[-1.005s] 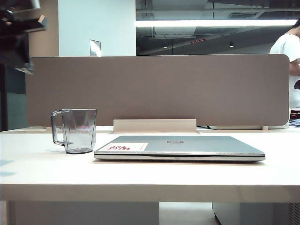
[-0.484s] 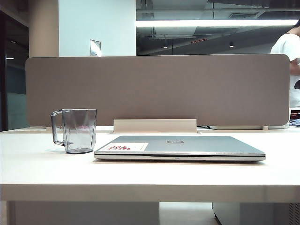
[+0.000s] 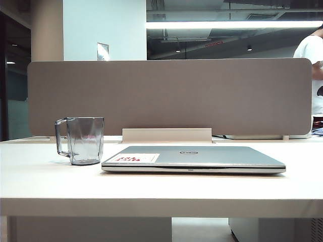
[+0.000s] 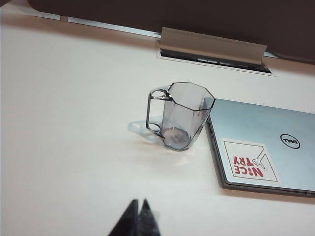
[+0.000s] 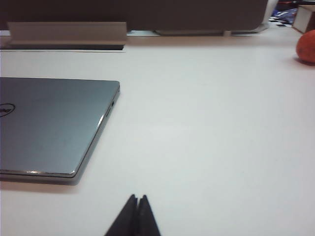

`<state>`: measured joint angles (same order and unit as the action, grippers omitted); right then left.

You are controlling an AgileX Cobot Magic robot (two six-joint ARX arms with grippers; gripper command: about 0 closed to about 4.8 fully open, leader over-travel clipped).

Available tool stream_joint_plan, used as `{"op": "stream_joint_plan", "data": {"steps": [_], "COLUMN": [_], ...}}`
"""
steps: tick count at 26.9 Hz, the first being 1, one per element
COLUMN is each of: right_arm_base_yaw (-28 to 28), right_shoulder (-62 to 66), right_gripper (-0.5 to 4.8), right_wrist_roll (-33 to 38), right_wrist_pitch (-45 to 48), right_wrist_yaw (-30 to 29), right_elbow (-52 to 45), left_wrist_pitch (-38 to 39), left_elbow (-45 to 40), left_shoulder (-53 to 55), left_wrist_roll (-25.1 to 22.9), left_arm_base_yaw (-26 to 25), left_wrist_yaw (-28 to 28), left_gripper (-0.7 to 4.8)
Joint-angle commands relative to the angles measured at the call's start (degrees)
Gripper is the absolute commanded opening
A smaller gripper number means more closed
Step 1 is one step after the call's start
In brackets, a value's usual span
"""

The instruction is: Pick up the water cup and place it on the left side of the laptop.

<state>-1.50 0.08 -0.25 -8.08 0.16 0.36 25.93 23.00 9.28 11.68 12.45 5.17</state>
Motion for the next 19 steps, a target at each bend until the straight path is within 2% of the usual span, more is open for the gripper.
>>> {"op": "stream_joint_plan", "data": {"steps": [1, 4, 7, 19], "right_arm_base_yaw": [0.0, 0.0, 0.0, 0.0], "right_shoulder": [-0.1, -0.1, -0.1, -0.1], "right_gripper": [-0.05, -0.05, -0.05, -0.05], "right_wrist_roll": [-0.2, -0.2, -0.2, -0.2], "right_wrist_pitch": [0.6, 0.6, 0.6, 0.6], "right_wrist_yaw": [0.8, 0.8, 0.8, 0.8], "right_elbow": [-0.3, -0.3, -0.3, -0.3], "left_wrist_pitch": [0.0, 1.7, 3.4, 3.6], "left_elbow": [0.1, 0.0, 0.0, 0.0], "left_shoulder": [0.0, 0.0, 0.0, 0.0], "left_wrist_roll": [0.4, 0.7, 4.0, 6.1], "left_arm_base_yaw": [0.0, 0.0, 0.0, 0.0], "left_wrist_yaw": [0.2, 1.7, 1.7, 0.0], "left_gripper": [-0.06, -0.06, -0.06, -0.06]}}
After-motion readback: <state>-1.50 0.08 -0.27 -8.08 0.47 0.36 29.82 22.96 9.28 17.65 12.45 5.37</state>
